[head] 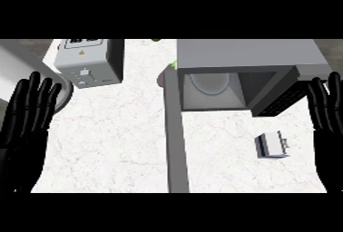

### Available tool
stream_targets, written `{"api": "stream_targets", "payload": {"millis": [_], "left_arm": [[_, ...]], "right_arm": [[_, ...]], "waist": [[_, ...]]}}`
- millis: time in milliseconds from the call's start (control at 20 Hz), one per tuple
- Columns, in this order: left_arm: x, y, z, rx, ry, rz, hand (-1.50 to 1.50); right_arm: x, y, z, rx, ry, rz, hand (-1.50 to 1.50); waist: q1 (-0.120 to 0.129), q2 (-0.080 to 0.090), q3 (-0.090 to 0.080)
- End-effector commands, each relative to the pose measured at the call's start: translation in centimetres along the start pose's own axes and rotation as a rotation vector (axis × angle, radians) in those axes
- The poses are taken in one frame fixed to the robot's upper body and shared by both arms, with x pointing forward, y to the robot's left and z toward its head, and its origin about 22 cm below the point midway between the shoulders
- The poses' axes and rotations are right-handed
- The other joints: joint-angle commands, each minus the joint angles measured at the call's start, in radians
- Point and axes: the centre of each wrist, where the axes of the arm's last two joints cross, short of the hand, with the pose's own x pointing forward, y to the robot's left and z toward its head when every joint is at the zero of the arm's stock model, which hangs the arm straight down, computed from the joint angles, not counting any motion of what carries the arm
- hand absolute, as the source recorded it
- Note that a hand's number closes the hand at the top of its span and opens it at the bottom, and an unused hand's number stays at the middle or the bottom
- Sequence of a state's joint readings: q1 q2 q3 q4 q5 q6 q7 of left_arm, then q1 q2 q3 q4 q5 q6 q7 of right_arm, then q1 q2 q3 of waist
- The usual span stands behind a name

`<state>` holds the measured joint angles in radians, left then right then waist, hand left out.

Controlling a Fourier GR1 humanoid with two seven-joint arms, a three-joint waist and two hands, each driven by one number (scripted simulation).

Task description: Pick up the milk, place it into the microwave and close the microwave

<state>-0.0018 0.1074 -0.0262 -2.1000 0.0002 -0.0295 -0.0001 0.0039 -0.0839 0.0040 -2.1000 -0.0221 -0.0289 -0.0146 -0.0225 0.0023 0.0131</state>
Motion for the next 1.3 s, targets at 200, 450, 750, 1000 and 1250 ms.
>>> {"api": "stream_targets", "payload": {"millis": [200,450,750,1000,1250], "left_arm": [[0.6,-1.7,-0.3,0.076,-0.032,-0.006,-1.50],[-0.4,-1.2,3.1,0.238,0.116,0.125,-1.50],[1.8,-0.6,7.1,0.241,0.112,0.132,-1.50],[4.5,0.8,10.2,0.235,0.105,0.125,-1.50],[4.9,0.0,13.4,0.229,0.122,0.144,-1.50]], "right_arm": [[0.7,-7.0,4.2,0.196,0.022,-0.086,-1.50],[2.6,-11.0,4.9,0.325,0.016,-0.135,-1.50],[2.6,-10.6,9.0,0.309,0.044,-0.139,-1.50],[2.5,-13.1,12.1,0.293,0.076,-0.075,-1.50],[1.6,-12.8,11.5,0.290,0.069,-0.015,-1.50]], "waist": [[0.002,-0.006,-0.011],[0.010,-0.008,-0.012],[0.020,-0.006,-0.013],[0.024,-0.009,-0.013],[0.036,-0.009,-0.013]]}}
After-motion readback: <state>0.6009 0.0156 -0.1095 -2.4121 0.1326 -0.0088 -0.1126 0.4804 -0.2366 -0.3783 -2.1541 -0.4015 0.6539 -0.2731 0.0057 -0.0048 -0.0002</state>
